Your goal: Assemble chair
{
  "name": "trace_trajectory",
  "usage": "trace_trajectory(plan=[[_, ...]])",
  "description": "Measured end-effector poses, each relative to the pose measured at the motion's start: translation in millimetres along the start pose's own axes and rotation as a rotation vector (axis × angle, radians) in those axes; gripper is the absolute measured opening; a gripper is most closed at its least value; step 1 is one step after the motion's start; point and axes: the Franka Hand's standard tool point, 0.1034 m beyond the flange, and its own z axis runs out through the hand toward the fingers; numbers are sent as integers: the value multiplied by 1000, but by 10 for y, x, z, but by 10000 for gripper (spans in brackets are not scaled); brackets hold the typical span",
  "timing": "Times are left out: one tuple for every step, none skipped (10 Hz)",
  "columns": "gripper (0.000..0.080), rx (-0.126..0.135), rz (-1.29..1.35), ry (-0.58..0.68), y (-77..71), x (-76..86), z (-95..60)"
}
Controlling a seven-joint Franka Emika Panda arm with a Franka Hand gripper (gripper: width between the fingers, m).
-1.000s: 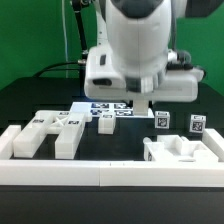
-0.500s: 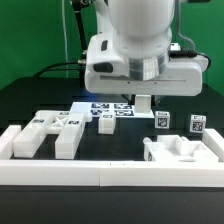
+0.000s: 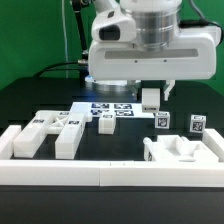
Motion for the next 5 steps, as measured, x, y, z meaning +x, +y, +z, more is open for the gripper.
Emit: trace_trajectory(plan=[[290, -1, -3, 79, 4, -13, 14], [290, -2, -5, 144, 5, 0, 19], [290, -3, -8, 191, 2, 17, 23], [290, -2, -13, 260, -20, 72, -43], [290, 1, -19, 331, -49, 115, -133]])
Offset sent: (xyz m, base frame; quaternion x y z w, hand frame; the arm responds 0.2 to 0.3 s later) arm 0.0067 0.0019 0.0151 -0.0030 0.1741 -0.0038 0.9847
